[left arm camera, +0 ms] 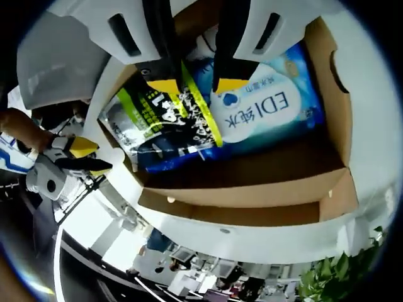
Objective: Operate the shoe box by opening the lid, removing the specified soft item, and placing it in the target area until the item is outside and the box remains undamaged.
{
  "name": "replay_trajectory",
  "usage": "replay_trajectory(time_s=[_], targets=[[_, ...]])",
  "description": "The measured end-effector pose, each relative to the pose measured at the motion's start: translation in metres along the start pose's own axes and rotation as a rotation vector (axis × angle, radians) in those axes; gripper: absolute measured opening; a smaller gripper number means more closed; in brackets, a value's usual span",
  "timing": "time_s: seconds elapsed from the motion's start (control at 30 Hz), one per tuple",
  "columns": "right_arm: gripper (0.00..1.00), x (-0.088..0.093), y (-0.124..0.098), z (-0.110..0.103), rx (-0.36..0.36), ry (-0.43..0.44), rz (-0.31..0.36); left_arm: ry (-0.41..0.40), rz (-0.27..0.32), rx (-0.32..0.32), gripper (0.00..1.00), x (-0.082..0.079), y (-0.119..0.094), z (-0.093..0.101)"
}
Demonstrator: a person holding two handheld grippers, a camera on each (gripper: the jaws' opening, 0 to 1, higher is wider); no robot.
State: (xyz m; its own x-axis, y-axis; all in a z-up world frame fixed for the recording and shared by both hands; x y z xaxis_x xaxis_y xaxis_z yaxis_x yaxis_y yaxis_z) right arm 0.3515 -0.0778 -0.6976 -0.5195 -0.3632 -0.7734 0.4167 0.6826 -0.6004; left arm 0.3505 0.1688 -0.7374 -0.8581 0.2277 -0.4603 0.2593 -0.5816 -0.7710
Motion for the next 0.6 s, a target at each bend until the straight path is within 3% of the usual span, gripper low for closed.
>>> replay_trajectory(time_s=[0.2, 0.37, 0.5, 0.6], targets=[[0.26, -0.0003, -0.0015, 0.0004, -0.005, 0.003, 0.013, 0.006, -0.033, 0.018, 0.17, -0.0035, 0.0067, 0.0012], [0.27, 0.0009, -0.0028, 0.0002, -0.001, -0.002, 0.013, -0.001, -0.026, 0.026, 0.15, -0.0052, 0.0074, -0.0003], [0.27, 0.0021, -0.0034, 0.0002, -0.002, 0.006, 0.016, -0.039, -0.033, 0.022, 0.18, -0.003, 0.0058, -0.0042], [0.28, 0.0028, -0.0035, 0.0001, -0.001, 0.002, 0.013, -0.079, -0.039, 0.055, 0.15, -0.0025, 0.0069, -0.0036]])
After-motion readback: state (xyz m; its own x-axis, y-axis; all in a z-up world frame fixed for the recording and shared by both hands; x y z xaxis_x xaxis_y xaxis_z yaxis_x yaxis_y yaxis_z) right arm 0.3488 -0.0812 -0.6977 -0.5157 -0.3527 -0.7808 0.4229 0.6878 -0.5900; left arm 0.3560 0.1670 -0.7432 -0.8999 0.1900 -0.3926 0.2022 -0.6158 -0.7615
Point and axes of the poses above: the point that each gripper's makers call its tool centre point, and the gripper's own axes: y roughly forward along the fingers, z roughly to its right, x roughly out of its underside, the point moved 8 cm from there along -y, roughly backward along the fingers, and after that the axes turned 7 degrees about -z, right-handed, at the moved point
